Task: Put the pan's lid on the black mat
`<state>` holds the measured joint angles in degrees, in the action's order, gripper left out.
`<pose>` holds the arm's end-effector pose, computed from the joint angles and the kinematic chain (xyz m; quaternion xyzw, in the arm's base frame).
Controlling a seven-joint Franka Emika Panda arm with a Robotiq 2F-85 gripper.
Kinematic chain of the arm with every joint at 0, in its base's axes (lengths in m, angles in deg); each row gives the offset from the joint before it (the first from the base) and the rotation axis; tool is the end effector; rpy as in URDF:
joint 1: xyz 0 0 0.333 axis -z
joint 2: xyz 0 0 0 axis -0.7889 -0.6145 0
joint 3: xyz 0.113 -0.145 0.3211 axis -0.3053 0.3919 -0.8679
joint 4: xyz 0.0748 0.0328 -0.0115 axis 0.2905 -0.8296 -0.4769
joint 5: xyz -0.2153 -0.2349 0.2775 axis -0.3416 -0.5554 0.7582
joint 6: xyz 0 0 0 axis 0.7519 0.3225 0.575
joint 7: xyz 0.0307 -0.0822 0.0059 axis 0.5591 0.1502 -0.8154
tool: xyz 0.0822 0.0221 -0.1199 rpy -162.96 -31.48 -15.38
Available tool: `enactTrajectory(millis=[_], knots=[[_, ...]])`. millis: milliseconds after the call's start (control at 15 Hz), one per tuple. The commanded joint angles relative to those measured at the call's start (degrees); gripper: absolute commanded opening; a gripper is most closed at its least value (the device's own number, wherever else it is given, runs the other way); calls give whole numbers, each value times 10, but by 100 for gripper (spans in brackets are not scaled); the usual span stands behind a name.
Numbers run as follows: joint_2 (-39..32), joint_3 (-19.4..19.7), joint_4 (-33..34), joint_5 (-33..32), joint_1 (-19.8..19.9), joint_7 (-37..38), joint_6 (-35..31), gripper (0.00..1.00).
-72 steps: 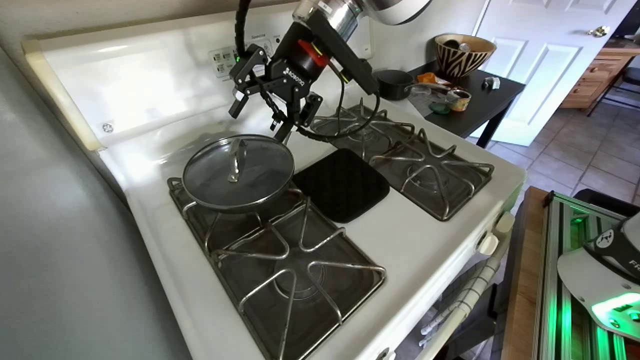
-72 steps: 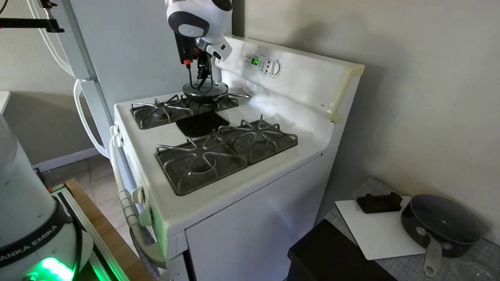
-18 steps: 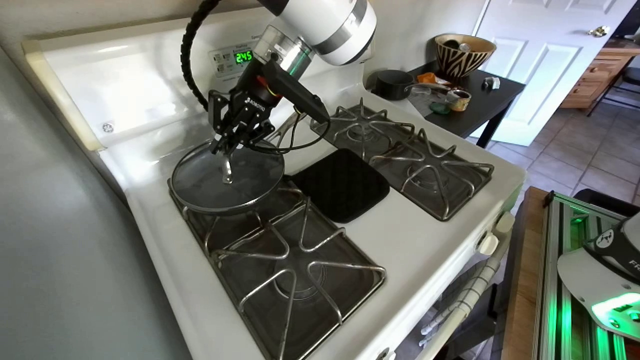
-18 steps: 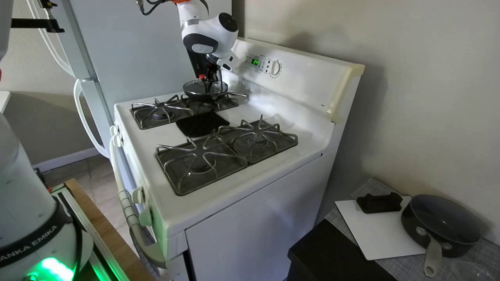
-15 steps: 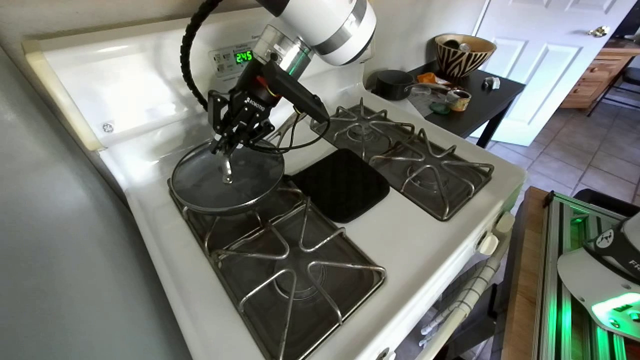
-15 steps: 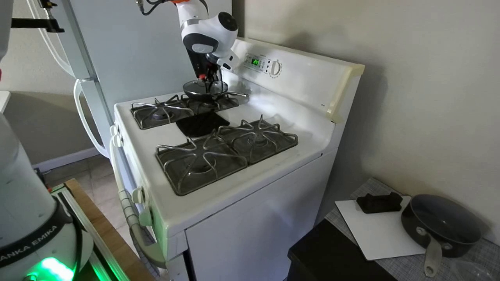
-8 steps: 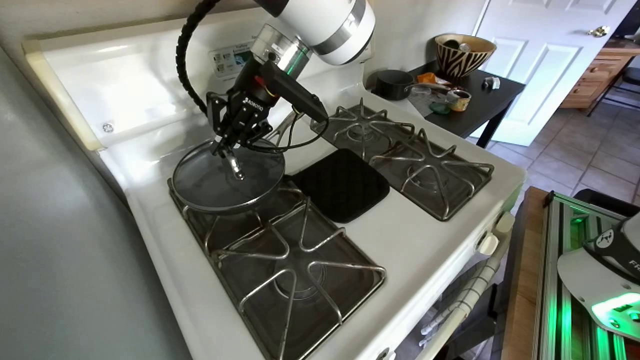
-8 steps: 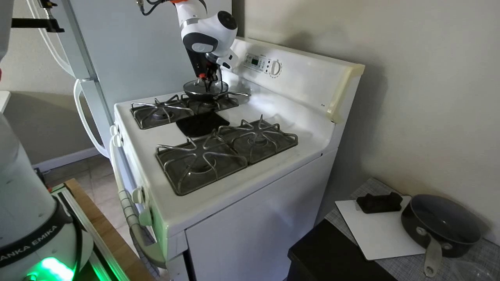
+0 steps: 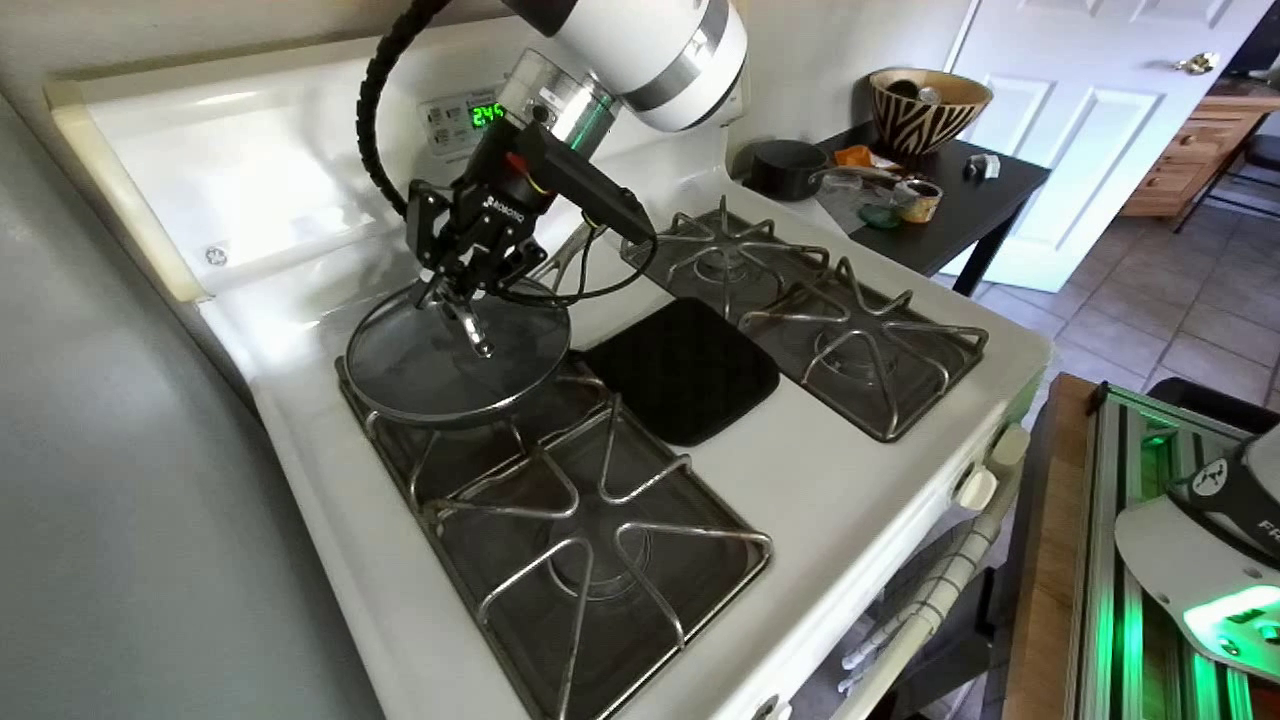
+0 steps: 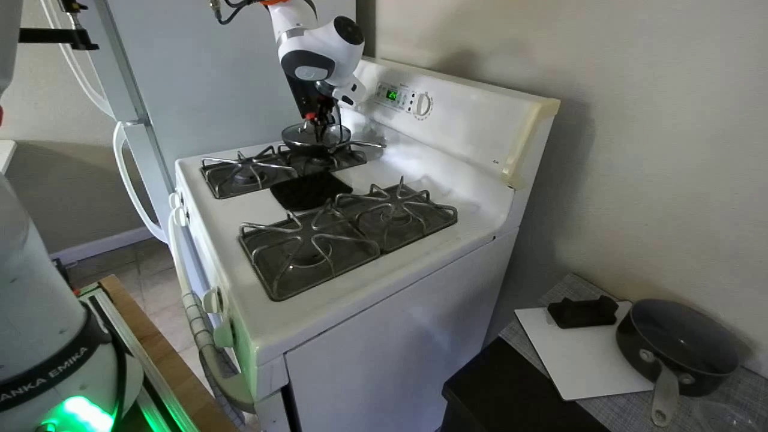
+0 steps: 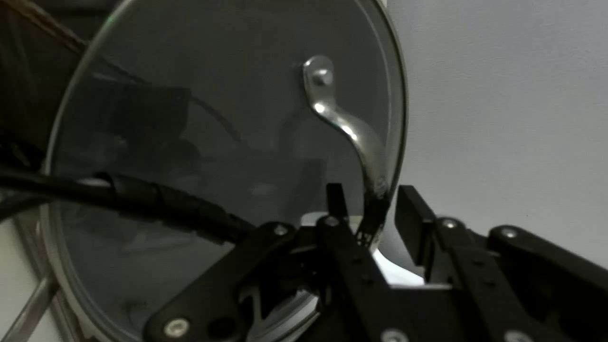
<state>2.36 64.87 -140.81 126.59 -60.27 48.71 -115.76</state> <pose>0.7108 0.2223 0.3182 -0.9185 0.1395 -0.0749 0.3623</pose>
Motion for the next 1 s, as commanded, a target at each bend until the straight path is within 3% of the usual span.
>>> enactTrajectory(millis=[0,67,533,933], knots=[[-19,-1,5,-16,2,11,-8,6],[-20,-1,6,-19,2,12,-8,0],[-25,0,12,-26,3,22,-4,1],[-36,-4,30,-19,18,33,54,1]])
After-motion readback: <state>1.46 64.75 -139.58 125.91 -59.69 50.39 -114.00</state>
